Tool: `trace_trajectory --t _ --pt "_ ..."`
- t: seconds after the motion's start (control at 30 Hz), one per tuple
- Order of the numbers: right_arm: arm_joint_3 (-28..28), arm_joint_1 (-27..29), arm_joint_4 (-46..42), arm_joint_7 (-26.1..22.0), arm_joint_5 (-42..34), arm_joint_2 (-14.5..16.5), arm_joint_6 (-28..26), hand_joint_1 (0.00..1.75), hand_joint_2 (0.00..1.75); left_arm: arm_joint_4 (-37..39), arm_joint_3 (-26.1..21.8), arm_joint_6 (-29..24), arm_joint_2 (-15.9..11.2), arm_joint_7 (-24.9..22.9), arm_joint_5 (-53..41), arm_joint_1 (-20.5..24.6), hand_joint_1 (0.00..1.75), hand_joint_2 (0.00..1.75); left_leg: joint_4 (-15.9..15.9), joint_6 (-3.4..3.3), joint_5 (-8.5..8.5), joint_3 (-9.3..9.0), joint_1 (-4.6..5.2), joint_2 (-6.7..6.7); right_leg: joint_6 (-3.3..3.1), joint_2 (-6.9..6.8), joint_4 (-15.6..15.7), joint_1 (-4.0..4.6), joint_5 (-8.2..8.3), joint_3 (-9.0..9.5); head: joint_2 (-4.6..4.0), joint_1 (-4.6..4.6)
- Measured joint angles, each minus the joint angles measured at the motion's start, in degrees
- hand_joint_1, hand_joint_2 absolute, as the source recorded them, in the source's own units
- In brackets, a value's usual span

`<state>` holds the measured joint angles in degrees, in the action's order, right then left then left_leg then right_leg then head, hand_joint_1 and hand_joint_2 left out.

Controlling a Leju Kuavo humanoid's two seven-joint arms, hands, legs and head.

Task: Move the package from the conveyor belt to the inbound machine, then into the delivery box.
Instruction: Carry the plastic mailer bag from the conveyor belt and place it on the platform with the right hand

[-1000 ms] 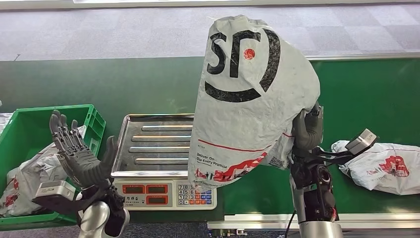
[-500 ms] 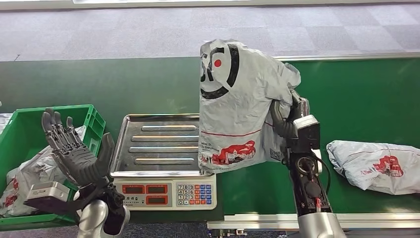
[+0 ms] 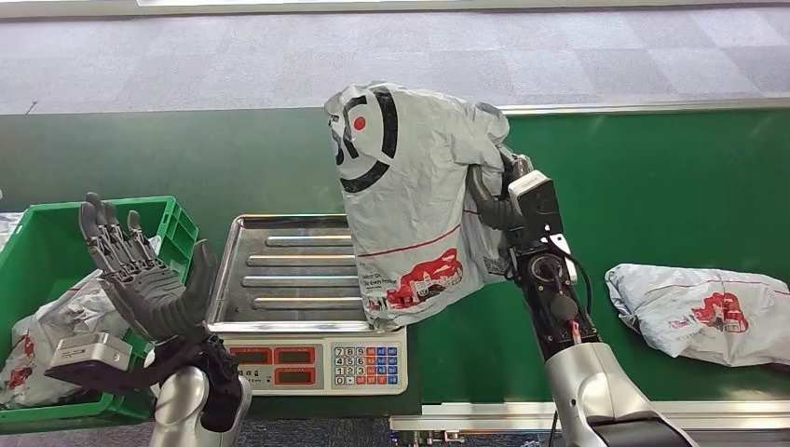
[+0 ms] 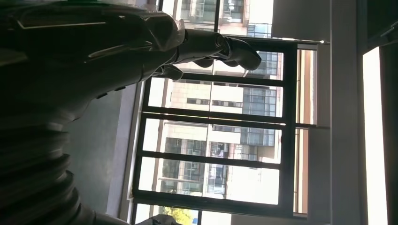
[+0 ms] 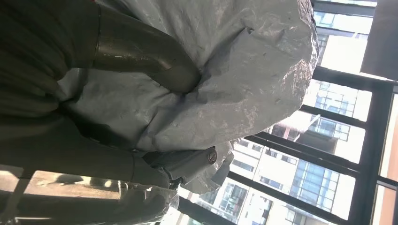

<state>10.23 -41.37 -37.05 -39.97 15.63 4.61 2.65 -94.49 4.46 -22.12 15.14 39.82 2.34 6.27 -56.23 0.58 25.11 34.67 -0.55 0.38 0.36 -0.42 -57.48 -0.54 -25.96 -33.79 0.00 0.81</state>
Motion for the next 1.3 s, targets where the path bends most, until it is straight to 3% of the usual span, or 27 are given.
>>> trace_trajectory --t 0.37,0.6,0.9,1.3 --pt "0.83 -3.99 8.15 2.6 -2.31 5.64 6.91 1.75 1.75 0.5 -0.38 2.02 0.44 -0.01 0.48 0.81 0.0 1.75 0.01 0.0 -0.01 0.0 0.0 0.0 0.0 -0.01 0.0 0.01 0.0 0.0 0.0 -0.01" --pt "1.55 -5.32 11.35 4.62 -2.04 7.29 9.25 1.75 1.75 0.51 -0.93 2.13 0.44 -0.01 0.64 1.01 0.0 1.75 0.0 0.0 0.0 0.01 0.0 -0.02 0.0 -0.01 0.0 0.0 0.0 0.0 0.0 -0.02" --pt "3.72 -4.23 14.82 8.1 -2.54 11.33 20.77 1.75 1.75 0.5 -2.26 4.1 0.44 -0.01 0.73 1.51 0.0 1.75 0.02 0.01 0.0 0.01 -0.03 0.01 -0.02 0.01 0.0 0.04 -0.02 -0.04 0.0 -0.01" --pt "4.77 -3.94 16.72 8.63 -2.69 12.95 21.87 1.75 1.75 0.63 -3.39 4.37 0.44 -0.02 0.72 1.53 0.0 1.75 0.01 0.01 0.0 0.01 -0.01 0.01 -0.02 0.01 0.0 0.02 -0.01 -0.02 0.0 -0.02"
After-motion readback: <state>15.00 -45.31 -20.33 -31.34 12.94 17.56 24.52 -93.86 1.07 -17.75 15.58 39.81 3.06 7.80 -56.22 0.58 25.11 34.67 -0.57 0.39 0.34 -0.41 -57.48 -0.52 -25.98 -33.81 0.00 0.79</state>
